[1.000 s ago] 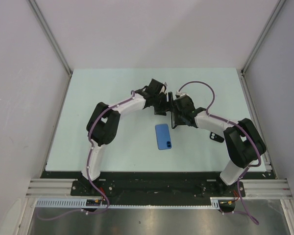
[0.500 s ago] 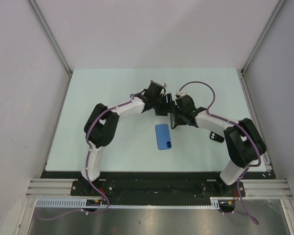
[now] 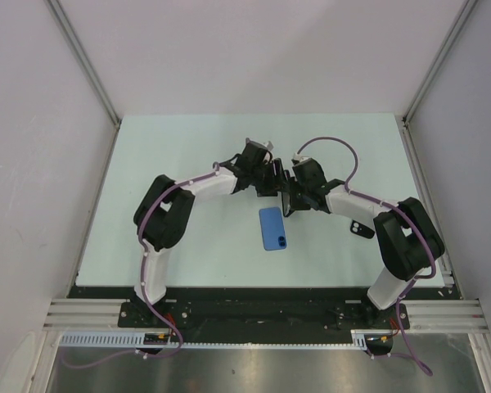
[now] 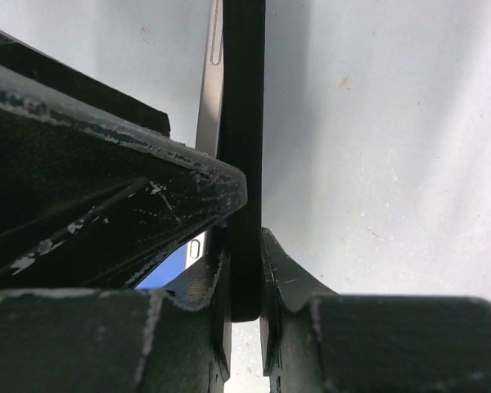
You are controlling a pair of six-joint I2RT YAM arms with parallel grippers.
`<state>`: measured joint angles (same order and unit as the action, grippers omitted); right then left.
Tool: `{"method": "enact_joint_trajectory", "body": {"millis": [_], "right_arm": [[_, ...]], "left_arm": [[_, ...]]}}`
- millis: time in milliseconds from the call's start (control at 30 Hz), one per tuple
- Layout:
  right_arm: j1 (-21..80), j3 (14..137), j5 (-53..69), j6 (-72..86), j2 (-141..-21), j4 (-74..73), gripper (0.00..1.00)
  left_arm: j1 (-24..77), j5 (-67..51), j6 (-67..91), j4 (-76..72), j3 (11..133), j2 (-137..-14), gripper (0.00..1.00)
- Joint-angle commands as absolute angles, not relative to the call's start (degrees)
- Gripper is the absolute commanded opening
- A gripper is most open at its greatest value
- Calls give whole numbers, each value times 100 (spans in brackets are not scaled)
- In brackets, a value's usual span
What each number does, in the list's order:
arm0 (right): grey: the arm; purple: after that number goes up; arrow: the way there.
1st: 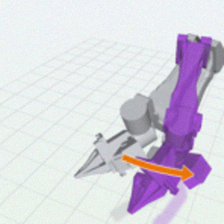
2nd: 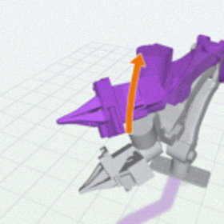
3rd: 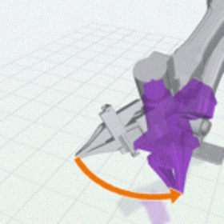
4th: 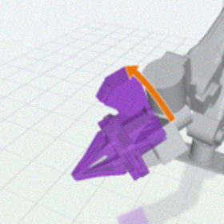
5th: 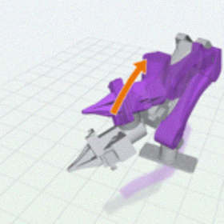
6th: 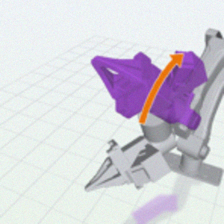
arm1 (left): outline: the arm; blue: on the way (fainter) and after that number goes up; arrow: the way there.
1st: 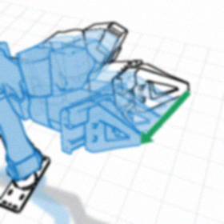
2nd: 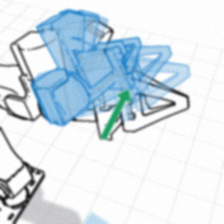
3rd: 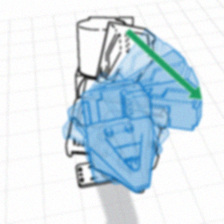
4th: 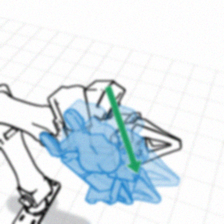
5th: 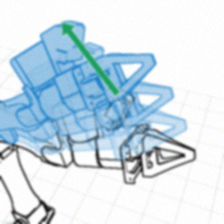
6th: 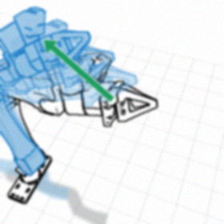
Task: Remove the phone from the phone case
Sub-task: Remove the phone case from the phone.
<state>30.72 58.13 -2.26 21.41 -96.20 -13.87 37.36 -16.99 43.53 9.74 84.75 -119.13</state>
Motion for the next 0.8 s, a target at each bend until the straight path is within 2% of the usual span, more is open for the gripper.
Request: {"method": "enact_joint_trajectory", "body": {"millis": [0,233,467,533,667,767], "right_arm": [[3182,5810,79,2250,-9694,-1670,0],[3164,5810,132,2233,-9721,-1635,0],[3252,5853,220,2241,-9791,-1582,0],[3287,5880,202,2224,-9800,-1600,0],[3313,5906,141,2241,-9756,-1635,0],[3349,5924,97,2268,-9721,-1608,0]], "left_arm": [[3709,-1424,4201,1529,8209,-11593,62],[3735,-1651,4105,1362,8042,-11505,63],[3771,-1627,3920,1652,8393,-11751,63],[3797,-1434,3876,1809,8472,-11786,62],[3946,-311,3613,2766,8972,-11848,60],[3999,-19,3586,3075,9149,-11892,59]]}}
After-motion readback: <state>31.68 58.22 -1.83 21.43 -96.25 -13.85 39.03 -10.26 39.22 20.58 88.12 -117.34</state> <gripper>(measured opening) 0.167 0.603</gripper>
